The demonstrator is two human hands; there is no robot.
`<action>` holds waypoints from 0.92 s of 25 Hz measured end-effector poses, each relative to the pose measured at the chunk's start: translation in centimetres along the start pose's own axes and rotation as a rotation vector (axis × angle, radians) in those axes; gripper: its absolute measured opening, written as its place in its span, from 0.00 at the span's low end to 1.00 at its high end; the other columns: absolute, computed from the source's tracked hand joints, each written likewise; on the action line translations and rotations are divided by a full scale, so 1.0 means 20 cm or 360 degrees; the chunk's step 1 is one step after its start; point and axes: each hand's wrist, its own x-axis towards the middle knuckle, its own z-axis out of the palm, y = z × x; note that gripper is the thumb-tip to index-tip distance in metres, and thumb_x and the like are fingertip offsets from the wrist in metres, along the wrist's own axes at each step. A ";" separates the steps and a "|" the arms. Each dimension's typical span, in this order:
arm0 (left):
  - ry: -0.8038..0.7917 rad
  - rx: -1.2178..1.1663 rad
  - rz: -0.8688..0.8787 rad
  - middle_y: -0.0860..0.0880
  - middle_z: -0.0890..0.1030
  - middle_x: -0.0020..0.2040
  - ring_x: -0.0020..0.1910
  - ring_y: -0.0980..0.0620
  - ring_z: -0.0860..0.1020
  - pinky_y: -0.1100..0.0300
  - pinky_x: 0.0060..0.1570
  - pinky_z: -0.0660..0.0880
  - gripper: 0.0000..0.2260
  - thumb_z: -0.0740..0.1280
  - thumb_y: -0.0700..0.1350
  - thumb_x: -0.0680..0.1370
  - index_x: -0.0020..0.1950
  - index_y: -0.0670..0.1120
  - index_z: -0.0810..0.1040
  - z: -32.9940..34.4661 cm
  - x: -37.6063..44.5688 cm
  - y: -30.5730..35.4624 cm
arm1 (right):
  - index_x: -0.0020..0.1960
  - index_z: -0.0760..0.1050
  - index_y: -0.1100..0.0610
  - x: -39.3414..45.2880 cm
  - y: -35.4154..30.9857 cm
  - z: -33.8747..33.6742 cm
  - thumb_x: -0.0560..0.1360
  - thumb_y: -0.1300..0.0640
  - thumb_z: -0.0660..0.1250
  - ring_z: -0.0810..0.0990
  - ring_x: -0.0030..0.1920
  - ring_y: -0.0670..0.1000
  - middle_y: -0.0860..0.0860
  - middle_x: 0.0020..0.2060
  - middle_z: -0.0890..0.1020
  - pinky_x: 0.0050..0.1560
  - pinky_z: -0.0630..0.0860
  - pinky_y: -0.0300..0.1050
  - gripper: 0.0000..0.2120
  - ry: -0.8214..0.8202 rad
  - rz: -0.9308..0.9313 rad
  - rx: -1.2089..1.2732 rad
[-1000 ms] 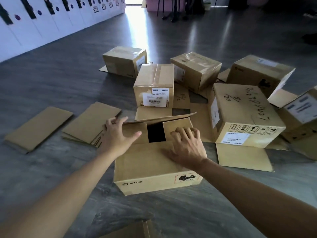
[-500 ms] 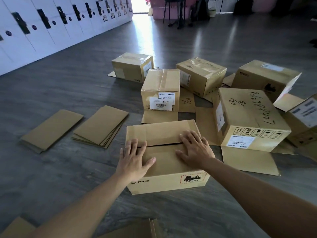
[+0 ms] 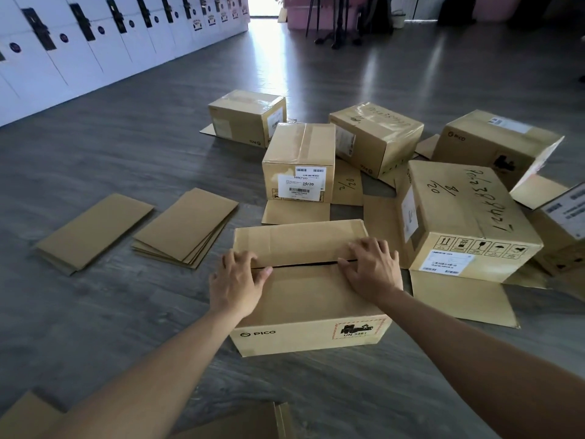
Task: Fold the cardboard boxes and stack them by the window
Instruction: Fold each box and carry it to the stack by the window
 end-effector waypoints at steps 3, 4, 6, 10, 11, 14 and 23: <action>0.0022 -0.0212 -0.0206 0.44 0.71 0.61 0.59 0.44 0.71 0.54 0.46 0.70 0.23 0.59 0.67 0.78 0.60 0.50 0.68 0.02 0.02 -0.02 | 0.74 0.61 0.52 0.01 0.03 0.01 0.75 0.28 0.57 0.67 0.69 0.61 0.57 0.70 0.68 0.64 0.67 0.60 0.37 -0.0135 0.0521 0.0211; -0.0007 -0.0340 -0.0310 0.43 0.71 0.61 0.59 0.43 0.71 0.54 0.46 0.69 0.24 0.60 0.67 0.77 0.61 0.49 0.67 0.03 0.03 -0.02 | 0.74 0.60 0.54 0.02 0.03 0.01 0.73 0.26 0.56 0.68 0.68 0.61 0.58 0.69 0.70 0.63 0.69 0.60 0.41 -0.0224 0.0639 0.0296; -0.0064 -0.0630 -0.0483 0.43 0.71 0.62 0.57 0.42 0.73 0.51 0.46 0.73 0.26 0.62 0.68 0.76 0.62 0.49 0.64 0.04 0.03 -0.02 | 0.71 0.63 0.57 0.04 0.05 0.03 0.71 0.23 0.55 0.74 0.64 0.62 0.60 0.64 0.75 0.57 0.73 0.56 0.44 -0.0344 0.0746 0.0434; -0.0153 -0.0911 -0.0807 0.41 0.72 0.66 0.56 0.41 0.76 0.51 0.46 0.73 0.37 0.63 0.69 0.75 0.72 0.44 0.60 0.06 0.04 -0.03 | 0.65 0.71 0.57 0.06 0.07 0.04 0.68 0.20 0.56 0.77 0.51 0.58 0.57 0.57 0.79 0.45 0.72 0.50 0.45 -0.0411 0.0889 0.0590; -0.0222 -0.0929 -0.0904 0.42 0.74 0.64 0.56 0.41 0.76 0.52 0.47 0.71 0.38 0.62 0.71 0.75 0.72 0.43 0.63 0.06 0.05 -0.03 | 0.65 0.71 0.56 0.06 0.07 0.04 0.67 0.19 0.57 0.76 0.49 0.57 0.56 0.56 0.80 0.45 0.73 0.49 0.45 -0.0423 0.0915 0.0609; -0.0452 -0.0921 -0.1058 0.48 0.75 0.43 0.43 0.47 0.74 0.53 0.46 0.70 0.35 0.56 0.75 0.73 0.56 0.43 0.72 0.06 0.07 -0.04 | 0.66 0.73 0.55 0.06 0.07 0.03 0.65 0.18 0.58 0.75 0.47 0.56 0.56 0.57 0.80 0.45 0.73 0.49 0.47 -0.0455 0.0969 0.0659; -0.0546 -0.1081 -0.1166 0.42 0.75 0.64 0.58 0.42 0.75 0.48 0.54 0.70 0.44 0.57 0.77 0.72 0.73 0.43 0.69 0.00 -0.10 0.00 | 0.69 0.72 0.58 -0.04 0.13 -0.08 0.63 0.18 0.58 0.79 0.54 0.58 0.57 0.58 0.80 0.56 0.79 0.53 0.51 -0.0518 0.0910 0.0736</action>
